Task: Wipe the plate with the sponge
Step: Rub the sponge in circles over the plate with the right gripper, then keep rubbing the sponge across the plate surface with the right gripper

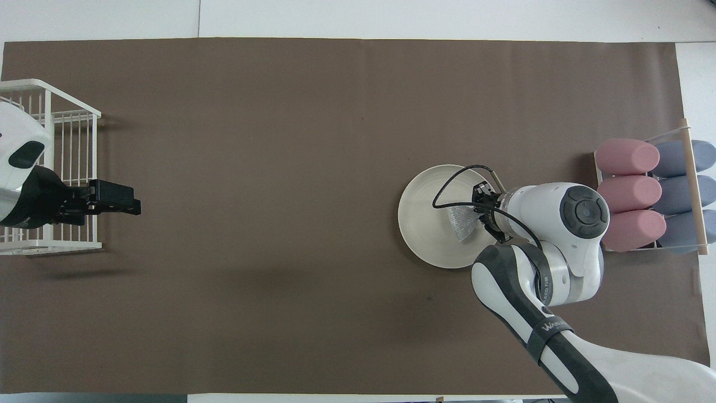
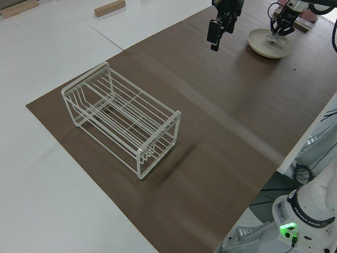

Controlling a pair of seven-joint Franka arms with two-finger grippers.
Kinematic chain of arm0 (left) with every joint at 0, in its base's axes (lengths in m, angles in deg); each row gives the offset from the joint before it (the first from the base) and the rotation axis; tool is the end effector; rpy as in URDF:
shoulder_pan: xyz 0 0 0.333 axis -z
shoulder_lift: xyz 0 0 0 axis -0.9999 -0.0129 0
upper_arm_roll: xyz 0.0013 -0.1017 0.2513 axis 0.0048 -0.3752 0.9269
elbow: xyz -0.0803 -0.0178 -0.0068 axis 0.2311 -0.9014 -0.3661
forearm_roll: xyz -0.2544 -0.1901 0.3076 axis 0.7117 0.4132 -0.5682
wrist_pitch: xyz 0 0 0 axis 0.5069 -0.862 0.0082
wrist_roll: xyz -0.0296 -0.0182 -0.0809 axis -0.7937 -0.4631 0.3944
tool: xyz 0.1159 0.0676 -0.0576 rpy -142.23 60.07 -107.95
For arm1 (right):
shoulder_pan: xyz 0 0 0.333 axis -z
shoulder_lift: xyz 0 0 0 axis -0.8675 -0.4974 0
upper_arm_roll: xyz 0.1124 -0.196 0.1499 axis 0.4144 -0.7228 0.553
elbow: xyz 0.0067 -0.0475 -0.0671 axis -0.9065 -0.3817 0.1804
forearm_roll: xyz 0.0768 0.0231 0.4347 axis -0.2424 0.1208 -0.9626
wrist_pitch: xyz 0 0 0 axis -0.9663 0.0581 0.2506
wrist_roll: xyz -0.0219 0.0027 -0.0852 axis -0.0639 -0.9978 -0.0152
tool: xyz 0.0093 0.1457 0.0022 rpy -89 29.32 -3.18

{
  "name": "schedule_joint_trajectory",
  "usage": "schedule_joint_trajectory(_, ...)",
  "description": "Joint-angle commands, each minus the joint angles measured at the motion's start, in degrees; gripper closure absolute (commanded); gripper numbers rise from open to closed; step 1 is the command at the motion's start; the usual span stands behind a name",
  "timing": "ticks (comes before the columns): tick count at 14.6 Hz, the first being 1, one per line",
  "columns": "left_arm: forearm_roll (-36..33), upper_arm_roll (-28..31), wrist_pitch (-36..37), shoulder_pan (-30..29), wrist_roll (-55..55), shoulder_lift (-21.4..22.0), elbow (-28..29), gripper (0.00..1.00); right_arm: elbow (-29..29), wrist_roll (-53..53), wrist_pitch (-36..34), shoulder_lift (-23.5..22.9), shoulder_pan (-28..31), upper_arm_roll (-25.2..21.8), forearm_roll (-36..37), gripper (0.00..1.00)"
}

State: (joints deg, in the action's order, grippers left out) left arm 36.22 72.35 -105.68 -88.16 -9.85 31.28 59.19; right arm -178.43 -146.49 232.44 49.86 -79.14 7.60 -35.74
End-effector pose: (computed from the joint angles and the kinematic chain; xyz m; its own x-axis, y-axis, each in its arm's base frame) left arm 0.5543 -0.0831 0.4917 0.9951 0.0644 -0.0751 0.0742 -0.9880 0.1352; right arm 0.5378 0.1342 0.1722 0.4234 -0.9042 -0.0571 -0.9007 -0.4133 -0.1339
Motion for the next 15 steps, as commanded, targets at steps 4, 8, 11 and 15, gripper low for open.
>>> schedule_joint_trajectory(4,-1.2,0.0,1.0,0.0,0.7,-0.3,-0.9,0.0,-0.5,-11.1,0.7,-2.0,-7.8,0.3,-0.7,1.0)
schedule_joint_trajectory(8,-1.2,0.0,1.0,0.0,0.7,-0.3,-0.9,0.0,1.1,-16.7,0.6,-3.5,-10.5,0.4,-0.6,1.0)
schedule_joint_trajectory(11,-1.2,0.0,1.0,0.0,0.7,-0.3,-0.9,0.0,0.9,-15.9,0.6,-3.5,-10.0,0.3,-0.6,1.0)
schedule_joint_trajectory(15,-1.2,0.0,1.0,0.0,0.8,-0.3,-0.9,0.0,0.8,-9.7,0.2,-3.5,-6.4,0.2,-0.3,1.0)
